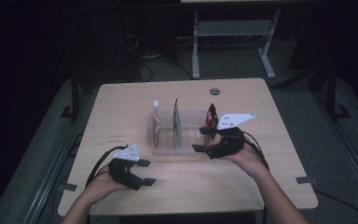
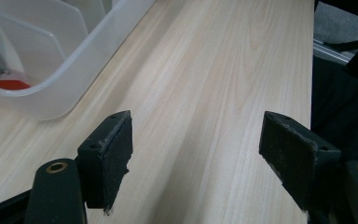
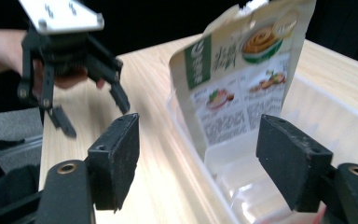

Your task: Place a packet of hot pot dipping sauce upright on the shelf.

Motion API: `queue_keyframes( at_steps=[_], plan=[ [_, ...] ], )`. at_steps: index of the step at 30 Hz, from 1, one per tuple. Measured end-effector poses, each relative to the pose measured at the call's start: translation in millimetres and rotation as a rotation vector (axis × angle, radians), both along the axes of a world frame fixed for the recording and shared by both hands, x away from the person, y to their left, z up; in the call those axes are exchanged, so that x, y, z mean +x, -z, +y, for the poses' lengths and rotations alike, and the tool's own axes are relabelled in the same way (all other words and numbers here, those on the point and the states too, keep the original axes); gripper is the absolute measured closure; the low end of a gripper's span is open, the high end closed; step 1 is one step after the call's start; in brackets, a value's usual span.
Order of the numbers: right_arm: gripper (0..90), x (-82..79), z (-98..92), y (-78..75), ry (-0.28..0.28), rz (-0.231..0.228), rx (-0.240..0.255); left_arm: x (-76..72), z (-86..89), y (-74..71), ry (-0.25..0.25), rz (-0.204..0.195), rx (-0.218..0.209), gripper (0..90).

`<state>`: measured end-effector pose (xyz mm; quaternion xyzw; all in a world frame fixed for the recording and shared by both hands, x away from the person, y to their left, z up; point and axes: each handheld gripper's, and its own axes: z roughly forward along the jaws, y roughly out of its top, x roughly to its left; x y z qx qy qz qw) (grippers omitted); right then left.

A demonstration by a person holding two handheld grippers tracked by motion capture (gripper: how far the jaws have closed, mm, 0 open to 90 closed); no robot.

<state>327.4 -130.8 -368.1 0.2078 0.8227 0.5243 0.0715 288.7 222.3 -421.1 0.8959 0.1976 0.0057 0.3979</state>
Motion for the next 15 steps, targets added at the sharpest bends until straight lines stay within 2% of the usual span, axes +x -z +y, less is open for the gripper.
queue_keyframes(
  at_steps=[8, 15],
  plan=[
    [28.8, -21.9, -15.5, 19.8, 0.009, 0.026, -0.061, -3.1, 5.7, -2.9, -0.030, -0.007, 0.000, 25.5],
    [27.8, -38.1, -38.4, 38.0, 0.050, 0.053, -0.097, -10.1, 10.6, -0.5, -0.047, -0.007, 0.012, 25.6]
  ],
)
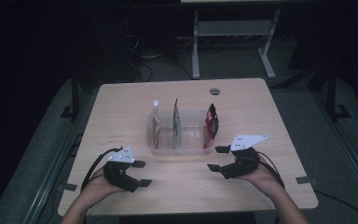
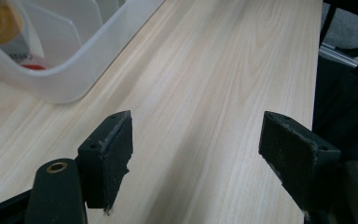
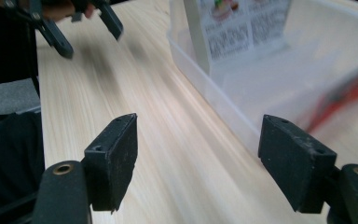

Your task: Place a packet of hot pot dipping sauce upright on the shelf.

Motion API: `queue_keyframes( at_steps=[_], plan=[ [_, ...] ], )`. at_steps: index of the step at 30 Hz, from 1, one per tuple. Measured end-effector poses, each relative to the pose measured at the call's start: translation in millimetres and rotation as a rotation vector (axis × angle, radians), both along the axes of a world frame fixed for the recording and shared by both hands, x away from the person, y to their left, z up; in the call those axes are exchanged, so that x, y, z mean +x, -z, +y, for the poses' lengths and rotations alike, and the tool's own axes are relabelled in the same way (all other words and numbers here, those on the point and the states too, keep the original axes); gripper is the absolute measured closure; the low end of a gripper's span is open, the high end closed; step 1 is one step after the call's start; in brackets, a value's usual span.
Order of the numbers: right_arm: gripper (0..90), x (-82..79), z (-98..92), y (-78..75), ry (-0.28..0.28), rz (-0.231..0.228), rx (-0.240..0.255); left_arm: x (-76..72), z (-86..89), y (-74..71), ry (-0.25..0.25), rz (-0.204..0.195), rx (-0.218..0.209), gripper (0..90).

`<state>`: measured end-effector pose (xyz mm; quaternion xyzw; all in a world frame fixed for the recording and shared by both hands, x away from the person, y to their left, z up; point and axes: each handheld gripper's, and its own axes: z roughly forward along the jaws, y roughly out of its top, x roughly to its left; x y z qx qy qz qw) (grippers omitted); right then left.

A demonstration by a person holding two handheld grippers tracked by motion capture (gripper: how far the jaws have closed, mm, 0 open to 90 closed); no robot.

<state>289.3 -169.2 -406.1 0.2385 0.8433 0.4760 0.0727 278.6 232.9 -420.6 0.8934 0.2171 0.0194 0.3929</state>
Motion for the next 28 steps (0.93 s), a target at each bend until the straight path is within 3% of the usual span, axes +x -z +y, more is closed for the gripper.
queue_keyframes(
  at_steps=[8, 13, 16, 19, 21, 28],
  plan=[
    [26.0, -11.9, -36.4, 21.9, 0.096, 0.051, -0.034, -17.3, 20.4, 8.0, -0.044, 0.004, 0.025, 25.6],
    [25.2, -17.4, -58.6, 31.6, 0.165, 0.058, -0.058, -24.7, 35.5, 12.7, -0.087, -0.002, 0.027, 25.5],
    [24.5, -20.6, -69.9, 37.9, 0.199, 0.064, -0.079, -27.9, 43.8, 16.2, -0.118, -0.013, 0.054, 25.2],
    [23.8, -19.9, -79.5, 43.2, 0.215, 0.078, -0.119, -24.8, 46.6, 19.4, -0.138, -0.045, 0.137, 25.1],
    [23.8, -17.4, -84.3, 45.2, 0.234, 0.081, -0.112, -23.0, 46.9, 21.0, -0.144, -0.058, 0.164, 25.0],
    [22.3, -14.6, -86.0, 48.6, 0.225, 0.084, -0.118, -22.0, 48.4, 22.5, -0.139, -0.056, 0.150, 23.8]
  ],
)
